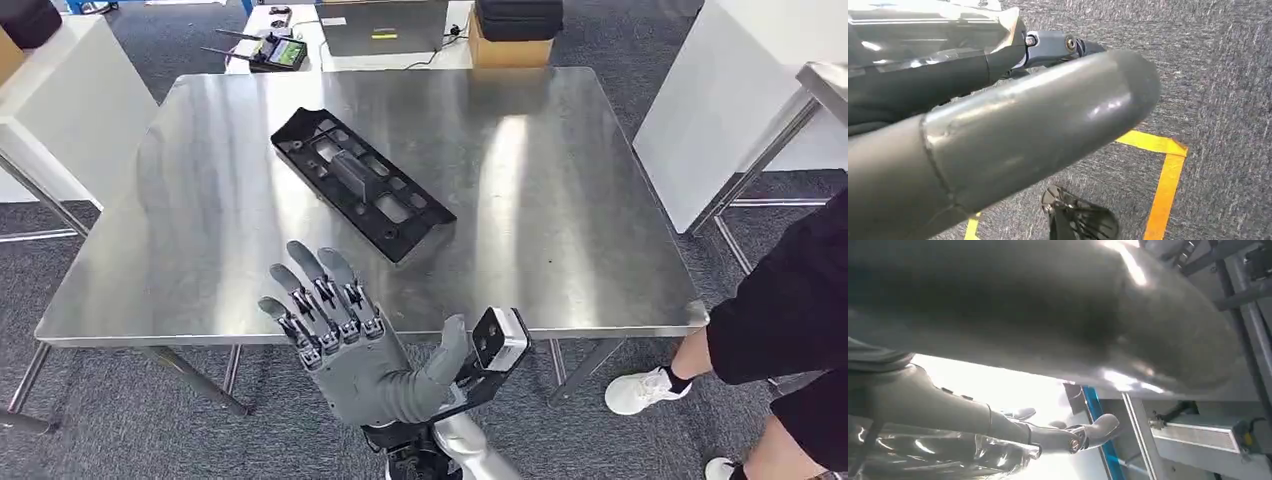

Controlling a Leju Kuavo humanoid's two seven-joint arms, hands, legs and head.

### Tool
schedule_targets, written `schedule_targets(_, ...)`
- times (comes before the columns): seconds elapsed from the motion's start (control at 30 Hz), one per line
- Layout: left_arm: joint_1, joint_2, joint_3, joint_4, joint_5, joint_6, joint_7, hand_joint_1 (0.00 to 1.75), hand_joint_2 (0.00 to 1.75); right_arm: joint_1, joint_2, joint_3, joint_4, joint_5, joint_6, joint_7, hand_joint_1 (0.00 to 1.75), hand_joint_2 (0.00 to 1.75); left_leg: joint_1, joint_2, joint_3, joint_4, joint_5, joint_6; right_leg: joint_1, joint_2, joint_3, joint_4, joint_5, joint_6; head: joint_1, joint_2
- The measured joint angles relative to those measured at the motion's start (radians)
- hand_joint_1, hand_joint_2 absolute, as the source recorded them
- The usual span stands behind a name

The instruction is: Take the parts from the cabinet and place them on the table.

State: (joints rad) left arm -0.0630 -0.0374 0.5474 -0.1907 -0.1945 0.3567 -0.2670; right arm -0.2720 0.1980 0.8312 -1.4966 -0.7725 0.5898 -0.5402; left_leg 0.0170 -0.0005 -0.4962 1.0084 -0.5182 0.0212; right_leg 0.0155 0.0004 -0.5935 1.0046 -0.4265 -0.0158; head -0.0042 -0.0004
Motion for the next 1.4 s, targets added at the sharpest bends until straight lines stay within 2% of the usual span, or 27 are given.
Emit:
schedule_targets(0.1, 0.000, 0.001, 0.007, 0.000, 0.003, 0.001, -0.001, 0.00, 0.00, -0.006, 0.000, 0.009, 0.002, -0.002, -0.002, 0.000, 0.00, 0.00, -0.012, -0.002, -0.005, -0.007, 0.010, 0.013, -0.011, -0.002, 0.000, -0.003, 0.014, 0.018, -0.005, 0.000)
schedule_targets(0.13, 0.000, 0.000, 0.009, 0.000, 0.005, 0.001, 0.001, 0.00, 0.00, -0.006, -0.001, 0.010, 0.003, -0.003, -0.003, 0.000, 0.00, 0.00, -0.001, 0.003, -0.006, -0.032, 0.035, 0.025, -0.003, -0.002, -0.008, -0.001, 0.013, 0.022, -0.005, 0.000)
schedule_targets(0.17, -0.003, -0.002, 0.009, 0.000, 0.005, 0.000, 0.002, 0.00, 0.00, -0.007, -0.002, 0.010, 0.003, -0.004, -0.004, 0.000, 0.00, 0.00, -0.003, 0.008, -0.012, -0.039, 0.048, 0.023, -0.006, 0.000, -0.021, 0.016, -0.011, 0.021, -0.005, 0.000)
schedule_targets(0.2, -0.004, -0.003, 0.009, 0.000, 0.005, 0.000, 0.003, 0.00, 0.00, -0.008, -0.002, 0.011, 0.004, -0.005, -0.005, 0.000, 0.00, 0.00, -0.003, 0.009, -0.027, -0.039, 0.059, 0.033, -0.007, 0.000, -0.042, 0.065, -0.062, 0.015, 0.001, 0.000)
schedule_targets(0.23, -0.003, -0.003, 0.010, 0.000, 0.005, -0.001, 0.003, 0.00, 0.00, -0.007, -0.002, 0.013, 0.005, -0.005, -0.006, 0.000, 0.00, 0.00, -0.003, 0.009, -0.042, -0.039, 0.070, 0.031, -0.014, 0.000, -0.066, 0.143, -0.115, 0.010, 0.001, 0.000)
schedule_targets(0.3, -0.003, -0.005, 0.010, 0.000, 0.005, -0.001, 0.004, 0.00, 0.00, -0.006, -0.006, 0.016, 0.009, -0.005, -0.008, 0.000, 0.00, 0.00, -0.002, 0.013, -0.071, -0.037, 0.090, 0.029, -0.022, 0.000, -0.100, 0.277, -0.171, 0.019, 0.000, 0.000)
schedule_targets(0.37, -0.003, -0.007, 0.010, 0.000, 0.005, -0.003, 0.005, 0.00, 0.00, -0.003, -0.010, 0.018, 0.013, -0.005, -0.011, 0.000, 0.00, 0.00, 0.003, 0.015, -0.102, -0.036, 0.113, 0.019, -0.035, 0.000, -0.061, 0.270, -0.141, 0.054, 0.002, 0.000)
schedule_targets(0.4, -0.003, -0.008, 0.010, 0.000, 0.005, -0.005, 0.005, 0.00, 0.00, -0.003, -0.010, 0.019, 0.015, -0.005, -0.011, 0.000, 0.00, 0.00, 0.006, 0.016, -0.115, -0.033, 0.120, 0.013, -0.040, -0.001, -0.023, 0.220, -0.115, 0.070, 0.002, 0.000)
schedule_targets(0.43, -0.003, -0.008, 0.010, 0.000, 0.004, -0.010, 0.006, 0.00, 0.00, -0.004, -0.010, 0.021, 0.015, -0.006, -0.011, 0.000, 0.00, 0.00, 0.012, 0.015, -0.132, -0.024, 0.129, 0.004, -0.047, -0.001, 0.050, 0.116, -0.086, 0.087, 0.002, 0.000)
schedule_targets(0.47, -0.003, -0.008, 0.010, 0.000, 0.003, -0.010, 0.007, 0.00, 0.00, -0.005, -0.010, 0.023, 0.015, -0.008, -0.013, 0.000, 0.00, 0.00, 0.011, 0.015, -0.142, -0.012, 0.134, -0.004, -0.053, -0.001, 0.106, 0.029, -0.101, 0.088, 0.003, 0.000)
schedule_targets(0.5, -0.003, -0.007, 0.010, 0.000, 0.002, -0.010, 0.008, 0.00, 0.00, -0.006, -0.008, 0.024, 0.016, -0.008, -0.014, 0.000, 0.00, 0.00, 0.009, 0.013, -0.156, -0.002, 0.138, -0.011, -0.040, 0.003, 0.140, -0.019, -0.121, 0.077, 0.005, 0.000)
schedule_targets(0.6, -0.002, -0.010, 0.009, 0.000, -0.008, -0.011, 0.014, 0.00, 0.00, -0.007, -0.007, 0.025, 0.021, -0.009, -0.023, -0.003, 0.00, 0.00, 0.012, 0.012, -0.153, -0.005, 0.159, -0.028, -0.036, 0.006, 0.109, 0.000, -0.111, 0.051, 0.000, 0.000)
schedule_targets(0.63, -0.001, -0.011, 0.009, 0.001, -0.011, -0.010, 0.015, 0.00, 0.00, -0.007, -0.008, 0.026, 0.024, -0.009, -0.026, -0.003, 0.00, 0.00, 0.021, 0.012, -0.161, -0.003, 0.158, -0.037, -0.044, 0.004, 0.104, -0.002, -0.100, 0.034, -0.004, 0.000)
schedule_targets(0.67, -0.001, -0.011, 0.009, 0.001, -0.011, -0.007, 0.016, 0.00, 0.00, -0.007, -0.006, 0.026, 0.026, -0.009, -0.031, -0.003, 0.00, 0.00, 0.026, 0.010, -0.171, 0.015, 0.120, -0.038, -0.044, -0.001, 0.093, -0.003, -0.090, 0.021, -0.005, 0.000)
schedule_targets(0.73, 0.001, -0.012, 0.009, 0.001, -0.013, 0.007, 0.017, 0.00, 0.00, -0.007, -0.006, 0.026, 0.029, -0.007, -0.033, -0.009, 0.00, 0.00, 0.024, 0.007, -0.201, 0.125, -0.010, -0.040, -0.040, -0.001, 0.071, -0.002, -0.070, -0.001, -0.009, 0.000)
schedule_targets(0.8, 0.000, -0.013, 0.009, 0.001, -0.017, 0.014, 0.016, 0.00, 0.00, -0.007, -0.007, 0.026, 0.031, 0.002, -0.039, -0.018, 0.00, 0.00, 0.024, 0.004, -0.235, 0.278, -0.085, -0.043, -0.033, -0.003, 0.050, 0.000, -0.047, -0.003, -0.010, 0.000)
schedule_targets(0.87, 0.000, -0.017, 0.009, 0.001, -0.018, 0.015, 0.015, 0.00, 0.00, -0.006, -0.008, 0.026, 0.033, 0.011, -0.047, -0.020, 0.00, 0.00, 0.024, 0.003, -0.209, 0.308, -0.047, -0.040, -0.028, -0.002, 0.022, 0.001, -0.025, 0.001, -0.010, 0.000)
schedule_targets(0.93, -0.001, -0.019, 0.009, 0.001, -0.018, 0.015, 0.015, 0.00, 0.00, -0.006, -0.008, 0.026, 0.033, 0.018, -0.052, -0.021, 0.00, 0.00, 0.024, 0.003, -0.106, 0.188, 0.011, -0.033, -0.028, -0.001, 0.003, 0.001, -0.009, 0.007, -0.010, 0.000)
schedule_targets(0.97, -0.003, -0.020, 0.009, 0.000, -0.019, 0.015, 0.015, 0.00, 0.00, -0.006, -0.008, 0.026, 0.033, 0.021, -0.053, -0.022, 0.00, 0.00, 0.024, 0.001, -0.036, 0.095, 0.016, -0.030, -0.027, -0.001, -0.001, 0.002, -0.002, 0.011, -0.011, 0.000)
schedule_targets(1.0, -0.006, -0.021, 0.009, 0.000, -0.020, 0.015, 0.014, 0.00, 0.00, -0.006, -0.007, 0.027, 0.033, 0.025, -0.055, -0.023, 0.00, 0.00, 0.019, -0.004, 0.017, 0.018, -0.008, -0.027, -0.020, -0.001, -0.006, 0.003, 0.003, 0.019, -0.011, 0.000)
schedule_targets(1.03, -0.008, -0.021, 0.008, 0.000, -0.024, 0.015, 0.012, 0.00, 0.00, -0.008, -0.007, 0.027, 0.032, 0.026, -0.056, -0.025, 0.00, 0.00, 0.015, -0.007, 0.027, -0.010, -0.014, -0.024, -0.021, -0.003, -0.008, 0.002, 0.011, 0.029, -0.006, 0.000)
schedule_targets(1.13, -0.005, -0.024, 0.008, 0.000, -0.027, 0.015, 0.009, 0.00, 0.00, -0.009, -0.009, 0.031, 0.033, 0.029, -0.058, -0.030, 0.00, 0.00, 0.000, -0.004, 0.005, -0.014, 0.007, -0.002, -0.025, -0.003, -0.015, -0.005, 0.040, 0.057, -0.008, 0.000)
schedule_targets(1.17, -0.006, -0.025, 0.008, 0.000, -0.027, 0.016, 0.008, 0.00, 0.00, -0.010, -0.011, 0.031, 0.033, 0.031, -0.060, -0.031, 0.00, 0.00, 0.007, 0.008, -0.010, -0.019, 0.023, 0.011, -0.028, -0.004, -0.026, 0.012, 0.021, 0.054, -0.008, 0.000)
schedule_targets(1.23, -0.007, -0.027, 0.008, 0.000, -0.029, 0.016, 0.008, 0.00, 0.00, -0.009, -0.016, 0.031, 0.034, 0.036, -0.068, -0.034, 0.00, 0.00, -0.001, 0.009, -0.042, -0.019, 0.046, 0.029, -0.026, -0.002, -0.074, 0.111, -0.088, 0.027, -0.001, 0.000)
schedule_targets(1.3, -0.007, -0.027, 0.008, 0.000, -0.029, 0.016, 0.008, 0.00, 0.00, -0.008, -0.021, 0.033, 0.034, 0.039, -0.070, -0.034, 0.00, 0.00, -0.007, 0.012, -0.075, -0.018, 0.072, 0.032, -0.026, -0.002, -0.103, 0.257, -0.171, 0.019, -0.001, 0.000)
schedule_targets(1.37, -0.007, -0.029, 0.008, 0.000, -0.030, 0.016, 0.008, 0.00, 0.00, -0.006, -0.027, 0.032, 0.036, 0.039, -0.070, -0.035, 0.00, 0.00, -0.013, 0.016, -0.103, -0.017, 0.098, 0.034, -0.025, -0.002, -0.087, 0.315, -0.159, 0.036, -0.001, 0.000)
schedule_targets(1.4, -0.007, -0.030, 0.008, 0.000, -0.030, 0.016, 0.008, 0.00, 0.00, -0.005, -0.030, 0.032, 0.037, 0.039, -0.071, -0.035, 0.00, 0.00, -0.015, 0.016, -0.122, -0.015, 0.113, 0.033, -0.024, -0.002, -0.048, 0.283, -0.121, 0.051, 0.001, 0.000)
